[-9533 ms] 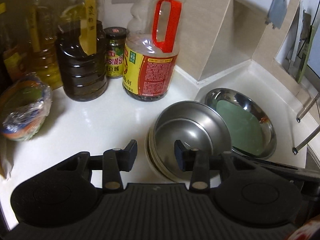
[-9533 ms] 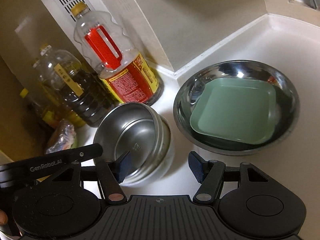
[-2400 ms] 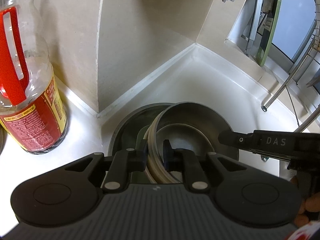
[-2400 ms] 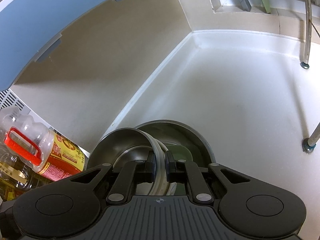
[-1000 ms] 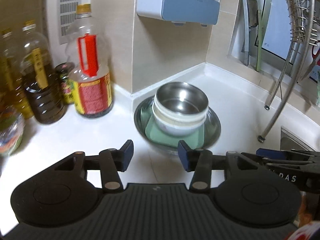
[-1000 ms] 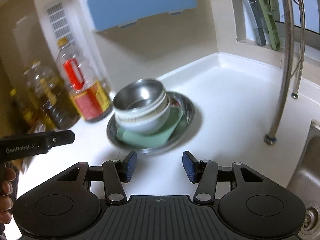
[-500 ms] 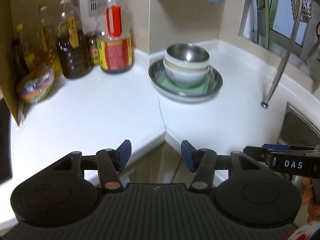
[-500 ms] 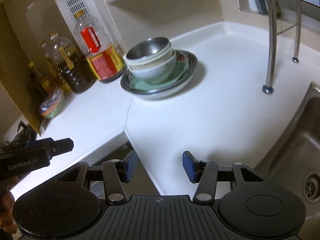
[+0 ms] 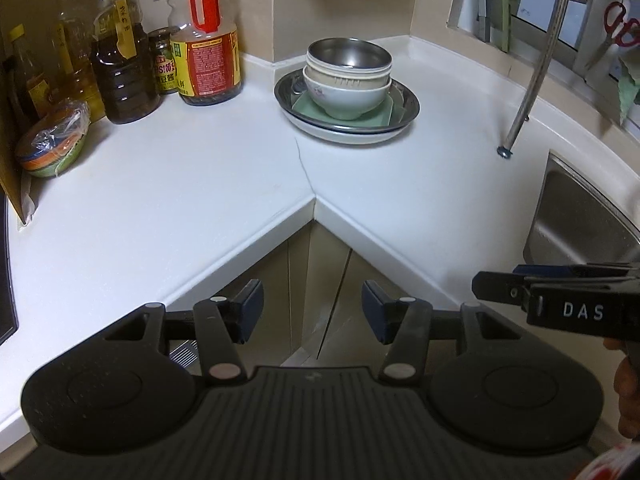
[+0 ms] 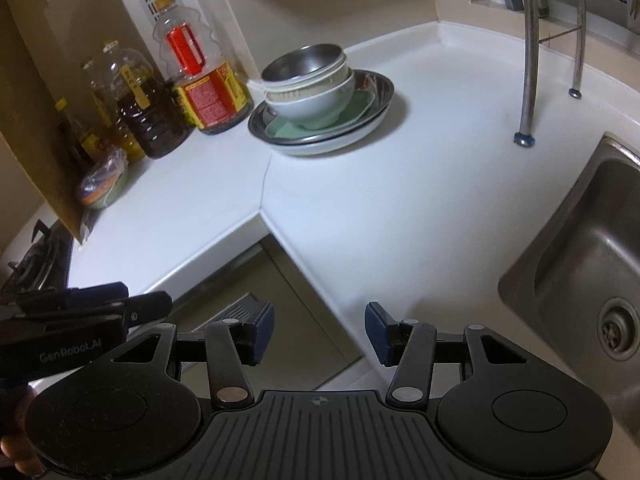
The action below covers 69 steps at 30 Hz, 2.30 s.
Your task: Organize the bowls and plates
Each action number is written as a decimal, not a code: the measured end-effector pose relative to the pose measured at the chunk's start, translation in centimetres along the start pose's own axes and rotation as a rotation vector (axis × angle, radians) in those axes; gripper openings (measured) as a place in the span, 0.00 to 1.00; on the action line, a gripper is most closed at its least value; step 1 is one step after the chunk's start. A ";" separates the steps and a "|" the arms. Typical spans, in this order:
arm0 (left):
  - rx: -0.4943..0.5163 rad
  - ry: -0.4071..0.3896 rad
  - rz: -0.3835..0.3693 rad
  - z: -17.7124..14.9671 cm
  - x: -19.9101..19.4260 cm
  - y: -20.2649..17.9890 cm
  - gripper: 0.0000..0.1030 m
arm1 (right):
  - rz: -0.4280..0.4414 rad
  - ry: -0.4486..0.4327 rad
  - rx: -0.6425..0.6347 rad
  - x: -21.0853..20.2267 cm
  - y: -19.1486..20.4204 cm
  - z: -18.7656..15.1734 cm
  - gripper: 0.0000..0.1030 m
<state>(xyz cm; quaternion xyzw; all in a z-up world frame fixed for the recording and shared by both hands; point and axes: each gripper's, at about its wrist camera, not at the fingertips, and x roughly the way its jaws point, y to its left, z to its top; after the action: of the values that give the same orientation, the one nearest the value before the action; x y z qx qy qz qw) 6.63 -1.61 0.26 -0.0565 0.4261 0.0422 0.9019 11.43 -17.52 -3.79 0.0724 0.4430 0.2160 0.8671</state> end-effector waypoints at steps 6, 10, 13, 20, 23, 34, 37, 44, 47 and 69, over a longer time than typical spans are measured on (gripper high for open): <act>0.029 0.003 -0.028 -0.9 -0.9 0.7 0.50 | -0.011 0.004 0.020 -0.7 1.6 -1.4 0.49; 0.041 0.004 -0.044 -1.5 -1.4 1.3 0.50 | -0.017 -0.001 0.031 -1.0 2.6 -2.0 0.49; 0.047 0.003 -0.053 -1.9 -1.9 1.7 0.50 | -0.018 0.000 0.033 -1.1 3.3 -2.6 0.49; 0.058 0.001 -0.073 -2.5 -2.6 2.5 0.50 | -0.022 0.005 0.028 -1.1 4.9 -3.4 0.49; 0.062 0.001 -0.079 -2.7 -2.7 2.7 0.50 | -0.029 0.003 0.033 -1.2 5.1 -3.6 0.49; 0.078 -0.006 -0.099 -2.8 -2.9 2.8 0.50 | -0.048 -0.008 0.039 -1.5 5.5 -3.7 0.49; 0.078 -0.006 -0.098 -2.8 -2.9 2.8 0.50 | -0.047 -0.008 0.038 -1.5 5.5 -3.7 0.49; 0.077 -0.006 -0.097 -2.8 -3.0 3.0 0.50 | -0.045 -0.008 0.035 -1.5 5.9 -3.6 0.49; 0.076 -0.007 -0.096 -2.8 -3.0 3.1 0.50 | -0.044 -0.008 0.032 -1.5 6.0 -3.6 0.49; 0.081 -0.010 -0.102 -3.0 -3.2 2.8 0.50 | -0.043 -0.013 0.030 -1.8 5.6 -3.7 0.49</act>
<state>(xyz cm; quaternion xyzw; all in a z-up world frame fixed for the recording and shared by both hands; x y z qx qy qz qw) 1.94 0.61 0.68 -0.0417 0.4195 -0.0209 0.9066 5.83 -13.51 -2.89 0.0773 0.4421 0.1901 0.8732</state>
